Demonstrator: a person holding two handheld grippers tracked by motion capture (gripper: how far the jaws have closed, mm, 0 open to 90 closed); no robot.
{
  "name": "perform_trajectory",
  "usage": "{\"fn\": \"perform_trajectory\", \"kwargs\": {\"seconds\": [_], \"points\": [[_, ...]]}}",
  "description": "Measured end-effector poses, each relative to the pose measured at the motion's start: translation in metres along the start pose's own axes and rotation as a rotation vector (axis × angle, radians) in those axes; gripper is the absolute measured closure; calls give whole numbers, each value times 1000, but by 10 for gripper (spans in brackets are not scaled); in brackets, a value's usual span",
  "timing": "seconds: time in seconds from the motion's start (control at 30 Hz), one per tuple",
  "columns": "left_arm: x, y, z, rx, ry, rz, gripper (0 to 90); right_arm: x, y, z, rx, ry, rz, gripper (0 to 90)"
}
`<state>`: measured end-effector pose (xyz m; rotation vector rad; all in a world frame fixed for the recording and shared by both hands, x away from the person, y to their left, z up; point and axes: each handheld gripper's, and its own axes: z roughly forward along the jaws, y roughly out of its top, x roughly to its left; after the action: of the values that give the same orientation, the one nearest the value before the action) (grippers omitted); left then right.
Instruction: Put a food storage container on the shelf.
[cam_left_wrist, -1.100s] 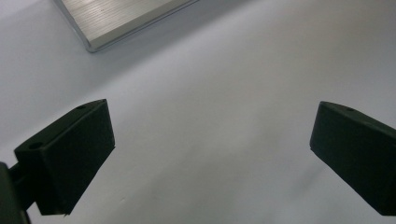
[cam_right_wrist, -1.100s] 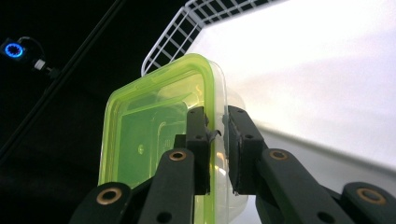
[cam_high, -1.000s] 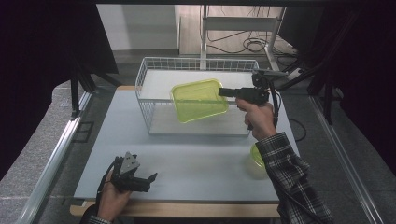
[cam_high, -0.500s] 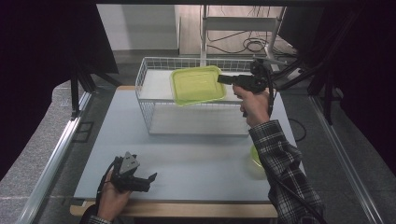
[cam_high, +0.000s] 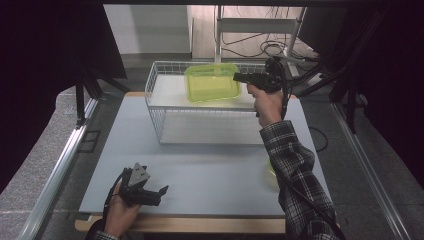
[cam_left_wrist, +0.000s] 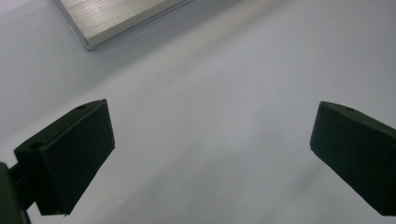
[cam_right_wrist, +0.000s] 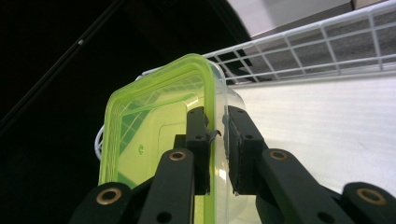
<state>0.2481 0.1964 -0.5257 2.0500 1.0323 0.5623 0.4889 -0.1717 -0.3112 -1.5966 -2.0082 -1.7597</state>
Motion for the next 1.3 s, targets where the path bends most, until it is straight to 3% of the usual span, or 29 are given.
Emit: {"fn": "perform_trajectory", "kwargs": {"seconds": [0.17, 0.4, 0.53, 0.67, 0.8, 1.0, 1.03, 1.13, 1.3], "points": [[0, 0, 0, 1, -3, 1, 0, -1, 0, 6, -14, -43, -11, 797], [-1, 0, 0, 2, -6, -2, 0, 0, -4, 9, -4, -60, -31, 783], [-1, 0, 1, 5, -7, 6, 0, 1, -5, 10, 11, -122, -77, 744], [-1, 0, 1, 7, -7, 5, 0, 0, -6, 11, 8, -129, -83, 732], [-1, 0, 1, 13, -12, 6, 0, 2, -6, 15, 21, -175, -141, 692], [-1, 0, 2, 14, -14, 7, 0, -5, -6, 19, 35, -162, -134, 606], [-1, 0, 2, 15, -15, 8, 0, -5, -5, 19, 36, -188, -167, 550], [-1, 0, 2, 16, -16, 8, 0, -5, -4, 19, 38, -197, -167, 519], [-1, 0, 2, 14, -15, 8, 0, -4, -4, 13, 30, -164, -169, 425]]}}
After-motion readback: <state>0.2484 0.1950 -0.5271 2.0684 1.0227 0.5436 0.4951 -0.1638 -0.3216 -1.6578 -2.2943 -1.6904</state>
